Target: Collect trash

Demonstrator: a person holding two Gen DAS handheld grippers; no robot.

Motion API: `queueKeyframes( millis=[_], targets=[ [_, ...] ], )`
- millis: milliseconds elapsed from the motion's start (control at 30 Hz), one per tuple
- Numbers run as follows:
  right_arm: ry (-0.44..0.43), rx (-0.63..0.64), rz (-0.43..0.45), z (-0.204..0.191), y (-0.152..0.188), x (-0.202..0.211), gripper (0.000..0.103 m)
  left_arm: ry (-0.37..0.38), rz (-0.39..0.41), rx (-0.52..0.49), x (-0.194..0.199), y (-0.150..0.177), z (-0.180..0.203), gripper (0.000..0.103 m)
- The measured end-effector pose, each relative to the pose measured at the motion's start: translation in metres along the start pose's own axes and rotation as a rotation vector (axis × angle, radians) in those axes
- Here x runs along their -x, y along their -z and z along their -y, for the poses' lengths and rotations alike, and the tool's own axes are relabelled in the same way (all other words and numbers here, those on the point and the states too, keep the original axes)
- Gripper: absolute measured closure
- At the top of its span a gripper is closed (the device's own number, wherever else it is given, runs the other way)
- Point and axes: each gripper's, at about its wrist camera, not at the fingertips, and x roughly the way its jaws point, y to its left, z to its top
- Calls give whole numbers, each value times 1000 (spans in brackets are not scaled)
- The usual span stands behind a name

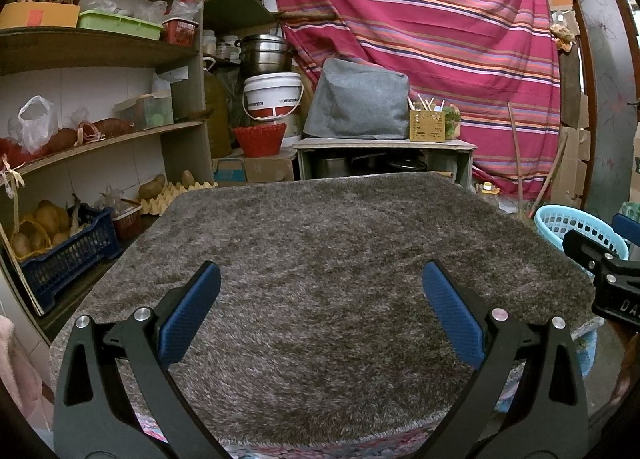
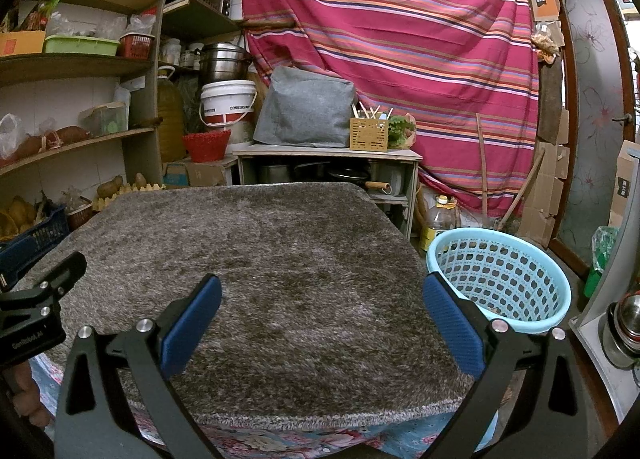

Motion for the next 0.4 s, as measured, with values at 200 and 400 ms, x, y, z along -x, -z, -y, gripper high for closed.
queueKeyframes(
  millis=[200, 400],
  targets=[
    [-2, 1, 0, -1, -1, -1, 4, 3, 0, 0, 1, -2, 0, 5],
    [-10, 5, -7, -4, -2, -4, 4, -1, -3, 1, 2, -3, 2, 5]
  ],
)
